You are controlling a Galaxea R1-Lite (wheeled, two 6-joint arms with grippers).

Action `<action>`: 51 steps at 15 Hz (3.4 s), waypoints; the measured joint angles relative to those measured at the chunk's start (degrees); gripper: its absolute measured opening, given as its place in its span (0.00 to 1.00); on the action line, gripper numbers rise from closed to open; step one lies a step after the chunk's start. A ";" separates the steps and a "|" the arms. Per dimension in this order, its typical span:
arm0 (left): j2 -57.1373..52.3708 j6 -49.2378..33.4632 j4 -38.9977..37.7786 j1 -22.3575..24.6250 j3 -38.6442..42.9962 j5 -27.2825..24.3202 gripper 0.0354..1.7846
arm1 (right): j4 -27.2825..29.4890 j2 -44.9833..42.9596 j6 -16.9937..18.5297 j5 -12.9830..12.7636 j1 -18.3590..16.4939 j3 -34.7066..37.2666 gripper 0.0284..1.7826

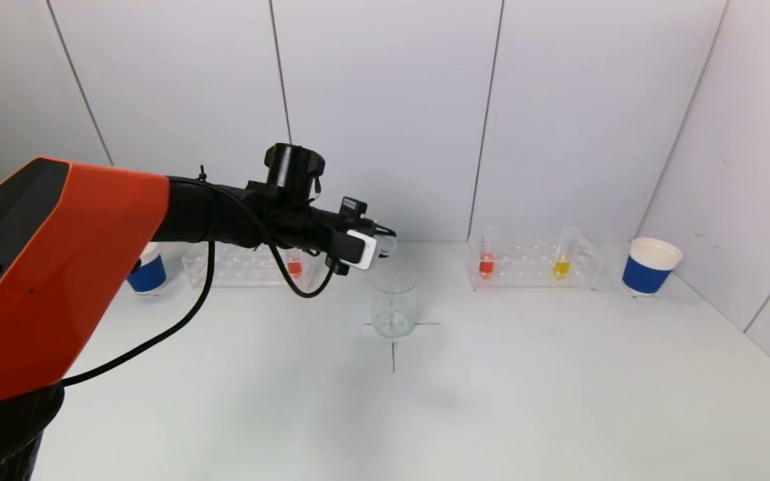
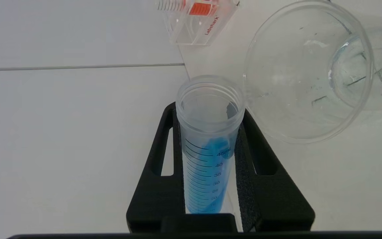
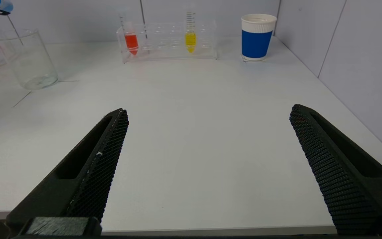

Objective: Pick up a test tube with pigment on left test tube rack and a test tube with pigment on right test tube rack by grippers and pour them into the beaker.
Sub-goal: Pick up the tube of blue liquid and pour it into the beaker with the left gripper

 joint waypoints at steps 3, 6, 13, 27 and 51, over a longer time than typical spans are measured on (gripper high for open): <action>-0.18 -0.06 -2.27 0.26 1.34 -2.34 0.24 | 0.00 0.00 0.00 -0.02 0.00 0.00 0.99; -0.29 0.00 -3.36 0.59 2.30 -3.80 0.24 | 0.02 0.00 0.00 -0.02 0.00 0.00 0.99; -0.35 -0.02 -6.53 0.67 3.99 -4.08 0.24 | 0.00 0.00 -0.02 0.00 0.00 0.00 0.99; 1.48 7.74 -11.17 0.83 3.44 -4.28 0.24 | 0.00 0.00 -0.02 0.00 0.00 0.00 0.99; 2.79 16.93 -15.60 1.38 3.44 -7.17 0.24 | 0.00 0.00 0.00 0.00 0.00 0.00 0.99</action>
